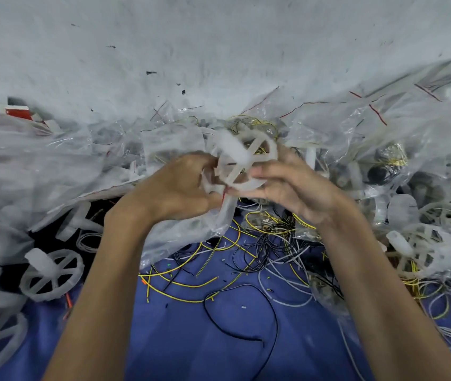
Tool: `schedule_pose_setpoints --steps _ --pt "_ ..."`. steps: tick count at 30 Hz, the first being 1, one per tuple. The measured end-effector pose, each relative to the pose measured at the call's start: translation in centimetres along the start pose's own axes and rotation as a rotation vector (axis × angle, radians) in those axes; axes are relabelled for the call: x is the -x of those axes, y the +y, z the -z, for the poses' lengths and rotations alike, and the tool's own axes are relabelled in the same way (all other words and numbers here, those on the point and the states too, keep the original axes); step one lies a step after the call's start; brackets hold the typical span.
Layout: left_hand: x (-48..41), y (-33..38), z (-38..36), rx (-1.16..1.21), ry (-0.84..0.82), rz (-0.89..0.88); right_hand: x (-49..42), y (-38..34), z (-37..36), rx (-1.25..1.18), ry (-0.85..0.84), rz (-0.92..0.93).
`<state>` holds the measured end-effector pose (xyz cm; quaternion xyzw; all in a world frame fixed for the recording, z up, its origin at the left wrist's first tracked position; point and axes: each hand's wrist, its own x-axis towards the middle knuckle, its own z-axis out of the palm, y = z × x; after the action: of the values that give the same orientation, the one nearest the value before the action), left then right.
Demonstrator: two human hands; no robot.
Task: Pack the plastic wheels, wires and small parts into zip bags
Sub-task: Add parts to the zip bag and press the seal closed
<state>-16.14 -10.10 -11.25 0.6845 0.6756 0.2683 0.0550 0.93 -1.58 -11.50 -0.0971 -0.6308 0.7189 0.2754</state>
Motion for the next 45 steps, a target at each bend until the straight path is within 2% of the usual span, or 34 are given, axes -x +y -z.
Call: schedule_pose_setpoints --steps 3,9,12,16,17,18,19,22,24,26,28,29,30,32,34,35,37,39,41,44,45 --pt "0.1 0.3 0.1 -0.001 0.034 -0.005 -0.5 0.4 -0.5 0.180 -0.017 -0.075" --pt "0.1 -0.4 0.3 -0.095 0.012 0.008 -1.1 0.9 0.0 0.241 -0.012 -0.269" --pt "0.2 -0.3 0.5 -0.037 0.026 -0.003 -1.1 1.4 0.1 0.366 0.096 -0.324" --pt "0.0 1.0 -0.6 -0.096 -0.036 -0.037 -1.6 2.3 0.3 1.001 0.119 -0.303" --pt "-0.1 1.2 -0.9 -0.114 -0.046 -0.051 -1.7 2.2 0.4 1.097 0.136 -0.303" --pt "-0.2 1.4 -1.1 -0.128 -0.051 -0.056 -1.7 2.1 0.5 1.108 0.137 -0.294" --pt "-0.3 1.5 -1.1 -0.141 -0.047 -0.055 -1.6 2.0 0.5 0.983 0.129 -0.279" --pt "-0.1 1.6 -0.3 -0.170 0.046 -0.042 -1.5 1.5 -0.4 0.371 0.110 -0.187" --pt "0.1 1.8 0.4 -0.168 0.133 -0.028 -1.6 1.7 -0.8 0.287 0.081 -0.143" --pt "0.3 2.1 0.7 -0.165 0.150 -0.025 -1.6 2.1 -1.5 0.549 0.024 -0.173" --pt "0.4 2.2 0.4 -0.172 0.057 -0.027 -1.8 2.9 -2.0 0.968 -0.019 -0.234" --pt "0.3 2.1 0.2 -0.173 -0.003 -0.020 -2.0 3.3 -2.3 1.091 0.000 -0.240" --pt "0.3 2.1 0.1 -0.175 -0.048 -0.006 -2.1 3.7 -2.7 1.112 0.025 -0.235" --pt "0.2 1.6 0.3 -0.205 -0.067 0.038 -2.2 4.2 -3.7 0.921 0.036 -0.195" --pt "0.4 0.9 0.9 -0.251 -0.049 0.067 -2.4 4.5 -4.8 0.798 -0.046 -0.138" --pt "0.5 0.6 1.2 -0.254 -0.047 0.075 -2.5 4.7 -5.3 0.868 -0.102 -0.127" --pt "0.6 0.2 1.5 -0.212 -0.060 0.078 -2.9 5.6 -6.0 1.175 -0.245 -0.190" --pt "0.6 0.1 1.4 -0.204 -0.091 0.070 -3.3 6.2 -6.5 1.414 -0.291 -0.283" --pt "0.5 0.0 1.4 -0.224 -0.122 0.068 -3.4 6.2 -7.0 1.340 -0.344 -0.219" --pt "0.8 -0.6 2.0 -0.241 -0.125 0.148 -3.7 5.3 -6.2 0.715 -0.430 -0.220" --pt "0.9 -1.0 2.4 -0.250 -0.103 0.170 -4.0 4.8 -5.6 0.615 -0.395 -0.196"
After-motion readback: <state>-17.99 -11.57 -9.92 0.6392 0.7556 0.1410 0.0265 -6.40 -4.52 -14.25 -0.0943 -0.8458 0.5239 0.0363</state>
